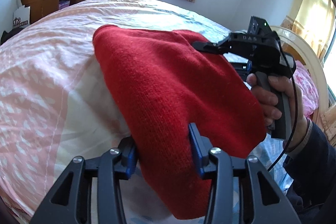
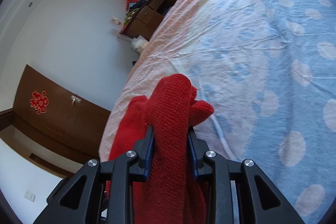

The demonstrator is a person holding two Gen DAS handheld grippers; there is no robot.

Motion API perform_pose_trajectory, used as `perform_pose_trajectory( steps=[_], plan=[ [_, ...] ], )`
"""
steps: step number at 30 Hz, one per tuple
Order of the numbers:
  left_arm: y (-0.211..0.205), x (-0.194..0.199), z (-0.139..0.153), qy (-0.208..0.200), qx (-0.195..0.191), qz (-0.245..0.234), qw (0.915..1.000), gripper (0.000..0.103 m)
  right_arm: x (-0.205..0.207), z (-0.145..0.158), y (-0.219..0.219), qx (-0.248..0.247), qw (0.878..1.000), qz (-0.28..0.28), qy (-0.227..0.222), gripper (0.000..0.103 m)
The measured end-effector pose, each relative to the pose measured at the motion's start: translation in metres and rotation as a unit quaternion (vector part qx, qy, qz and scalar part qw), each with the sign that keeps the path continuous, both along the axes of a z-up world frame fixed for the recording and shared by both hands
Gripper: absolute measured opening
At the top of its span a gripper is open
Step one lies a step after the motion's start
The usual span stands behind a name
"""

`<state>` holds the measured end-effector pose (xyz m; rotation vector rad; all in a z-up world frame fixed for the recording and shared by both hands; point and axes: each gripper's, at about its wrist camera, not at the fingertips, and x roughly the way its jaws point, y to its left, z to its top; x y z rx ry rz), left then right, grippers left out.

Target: Fold small clothes

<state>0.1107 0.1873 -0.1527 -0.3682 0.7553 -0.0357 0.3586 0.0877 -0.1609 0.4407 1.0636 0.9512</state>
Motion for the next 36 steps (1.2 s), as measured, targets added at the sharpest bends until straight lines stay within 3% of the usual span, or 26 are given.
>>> perform_pose_trajectory(
  steps=[5,8,10,12,14,16,21,23,26,29,32,36],
  plan=[
    [-0.001,-0.008,0.01,0.002,0.017,0.009,0.9998,0.057,-0.001,-0.005,-0.005,-0.014,1.0,-0.02,-0.005,0.034],
    [-0.008,-0.019,0.031,-0.014,0.053,0.01,0.9984,0.06,-0.007,0.005,-0.011,-0.027,0.999,-0.037,-0.029,0.04],
    [-0.009,-0.029,0.049,-0.047,0.082,0.021,0.9953,0.073,-0.015,0.019,-0.02,-0.029,0.997,-0.047,-0.058,0.041],
    [-0.009,-0.033,0.063,-0.076,0.107,0.043,0.9904,0.094,-0.029,0.037,-0.029,-0.018,0.994,-0.053,-0.09,0.049],
    [-0.007,-0.03,0.068,-0.093,0.126,0.057,0.986,0.095,-0.049,0.055,-0.034,-0.001,0.991,-0.043,-0.125,0.058],
    [-0.003,-0.018,0.061,-0.076,0.134,0.068,0.9857,0.095,-0.073,0.064,-0.03,0.004,0.988,-0.007,-0.151,0.058],
    [0.012,0.009,0.022,-0.005,0.153,0.096,0.9836,0.096,-0.097,0.036,-0.012,-0.028,0.989,0.067,-0.129,0.058],
    [0.019,0.006,0.009,0.002,0.126,0.1,0.987,0.099,-0.094,0.017,-0.016,-0.056,0.989,0.053,-0.125,0.056],
    [0.031,-0.001,0.005,-0.001,0.086,0.115,0.9896,0.103,-0.095,0.017,-0.02,-0.048,0.988,0.056,-0.135,0.056],
    [0.025,-0.008,0.017,0.012,0.083,0.122,0.9889,0.103,-0.103,0.022,-0.024,-0.058,0.987,0.055,-0.141,0.056],
    [0.007,-0.021,0.044,0.001,0.122,0.125,0.9847,0.103,-0.12,0.037,-0.041,-0.068,0.985,0.013,-0.16,0.058],
    [-0.012,-0.029,0.068,-0.034,0.136,0.114,0.9835,0.103,-0.149,0.062,-0.057,-0.123,0.964,-0.039,-0.232,0.062]
  ],
)
